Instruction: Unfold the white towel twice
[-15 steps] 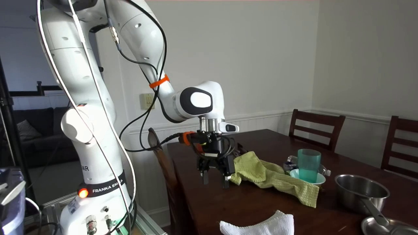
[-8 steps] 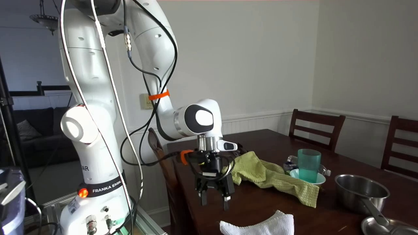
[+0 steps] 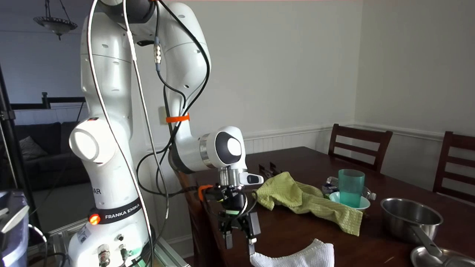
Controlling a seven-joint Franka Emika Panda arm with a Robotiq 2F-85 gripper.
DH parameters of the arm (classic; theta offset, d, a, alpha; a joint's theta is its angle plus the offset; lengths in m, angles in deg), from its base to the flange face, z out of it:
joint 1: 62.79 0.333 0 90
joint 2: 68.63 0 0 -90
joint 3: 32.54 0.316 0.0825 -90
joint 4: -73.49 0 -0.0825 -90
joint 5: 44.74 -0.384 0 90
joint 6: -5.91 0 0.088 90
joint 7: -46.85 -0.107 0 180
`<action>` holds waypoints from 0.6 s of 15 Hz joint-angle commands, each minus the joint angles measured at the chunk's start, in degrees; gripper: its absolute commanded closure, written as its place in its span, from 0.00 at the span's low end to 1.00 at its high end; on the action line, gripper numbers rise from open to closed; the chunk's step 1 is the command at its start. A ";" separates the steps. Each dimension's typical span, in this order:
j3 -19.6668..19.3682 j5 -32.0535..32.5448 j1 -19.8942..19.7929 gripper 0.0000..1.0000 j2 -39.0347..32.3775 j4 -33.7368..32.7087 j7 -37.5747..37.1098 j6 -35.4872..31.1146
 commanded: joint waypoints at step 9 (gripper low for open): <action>-0.79 14.22 -0.25 0.25 -10.37 -9.12 -20.57 -11.09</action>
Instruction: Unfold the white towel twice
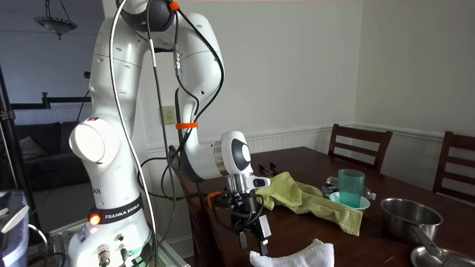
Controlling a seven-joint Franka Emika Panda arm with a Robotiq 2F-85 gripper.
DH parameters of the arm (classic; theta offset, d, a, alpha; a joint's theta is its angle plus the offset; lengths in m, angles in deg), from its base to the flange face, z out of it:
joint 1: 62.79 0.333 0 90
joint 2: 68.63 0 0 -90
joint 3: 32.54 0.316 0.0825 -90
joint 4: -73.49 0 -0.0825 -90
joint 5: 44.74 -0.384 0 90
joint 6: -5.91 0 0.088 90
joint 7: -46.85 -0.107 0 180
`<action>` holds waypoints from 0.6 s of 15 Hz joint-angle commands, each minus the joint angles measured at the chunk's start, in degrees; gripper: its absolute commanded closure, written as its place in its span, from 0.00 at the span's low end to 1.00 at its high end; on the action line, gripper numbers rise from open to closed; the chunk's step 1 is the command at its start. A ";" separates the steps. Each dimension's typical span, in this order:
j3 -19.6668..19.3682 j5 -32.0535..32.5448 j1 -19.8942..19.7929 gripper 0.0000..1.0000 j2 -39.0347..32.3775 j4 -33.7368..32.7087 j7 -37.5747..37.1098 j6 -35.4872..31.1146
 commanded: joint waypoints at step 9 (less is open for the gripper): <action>-0.20 6.51 -0.04 0.84 -5.87 -5.59 -5.38 -1.91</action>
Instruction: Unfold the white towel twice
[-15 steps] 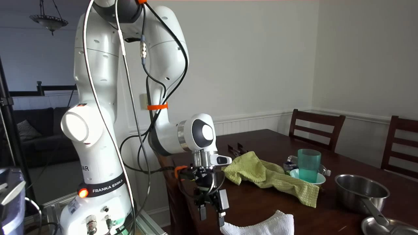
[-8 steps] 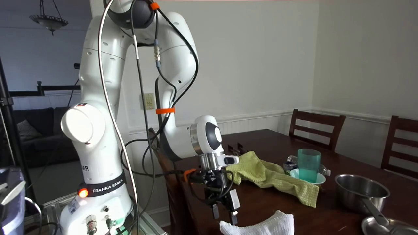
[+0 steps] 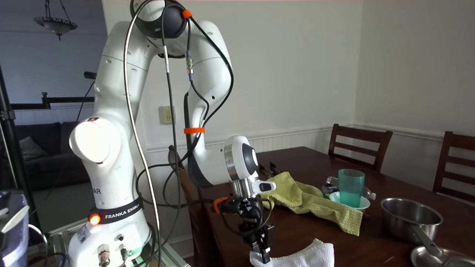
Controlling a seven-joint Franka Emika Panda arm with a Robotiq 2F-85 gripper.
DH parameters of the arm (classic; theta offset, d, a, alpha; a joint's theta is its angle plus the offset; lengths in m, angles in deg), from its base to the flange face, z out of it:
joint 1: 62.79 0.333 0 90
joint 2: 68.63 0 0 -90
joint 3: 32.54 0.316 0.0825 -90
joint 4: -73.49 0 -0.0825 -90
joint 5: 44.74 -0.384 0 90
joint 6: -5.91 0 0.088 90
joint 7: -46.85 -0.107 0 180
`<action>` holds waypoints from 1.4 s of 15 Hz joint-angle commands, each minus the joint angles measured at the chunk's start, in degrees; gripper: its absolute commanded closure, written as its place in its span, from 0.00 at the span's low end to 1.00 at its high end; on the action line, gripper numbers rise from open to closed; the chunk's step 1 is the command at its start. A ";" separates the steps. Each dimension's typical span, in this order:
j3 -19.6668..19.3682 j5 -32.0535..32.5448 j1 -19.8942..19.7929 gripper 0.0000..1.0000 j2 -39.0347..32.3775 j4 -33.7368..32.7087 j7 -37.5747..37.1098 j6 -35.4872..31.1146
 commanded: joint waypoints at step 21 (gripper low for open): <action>-7.84 0.07 -1.04 0.97 6.78 -7.40 0.71 0.27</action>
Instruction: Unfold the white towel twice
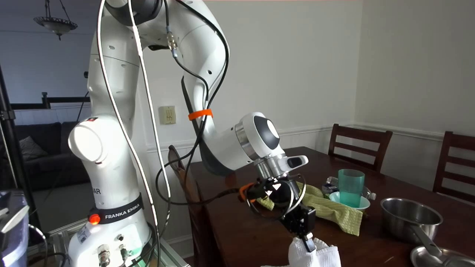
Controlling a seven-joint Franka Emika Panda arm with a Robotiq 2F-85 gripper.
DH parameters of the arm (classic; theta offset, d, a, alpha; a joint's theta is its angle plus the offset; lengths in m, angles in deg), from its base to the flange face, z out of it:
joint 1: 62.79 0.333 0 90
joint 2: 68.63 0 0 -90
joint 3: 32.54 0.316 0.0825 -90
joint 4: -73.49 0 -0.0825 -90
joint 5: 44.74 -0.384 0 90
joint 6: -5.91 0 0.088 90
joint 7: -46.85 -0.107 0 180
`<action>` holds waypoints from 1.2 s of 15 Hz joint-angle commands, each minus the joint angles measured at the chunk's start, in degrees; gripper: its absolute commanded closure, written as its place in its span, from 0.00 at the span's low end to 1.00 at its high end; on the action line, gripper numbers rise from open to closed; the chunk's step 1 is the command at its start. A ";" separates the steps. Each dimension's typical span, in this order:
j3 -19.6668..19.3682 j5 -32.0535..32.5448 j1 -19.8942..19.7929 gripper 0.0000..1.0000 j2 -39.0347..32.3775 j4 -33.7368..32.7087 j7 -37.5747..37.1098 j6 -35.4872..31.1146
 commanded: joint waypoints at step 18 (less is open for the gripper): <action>1.26 -12.84 -5.67 0.99 -15.10 -16.11 -1.79 -3.63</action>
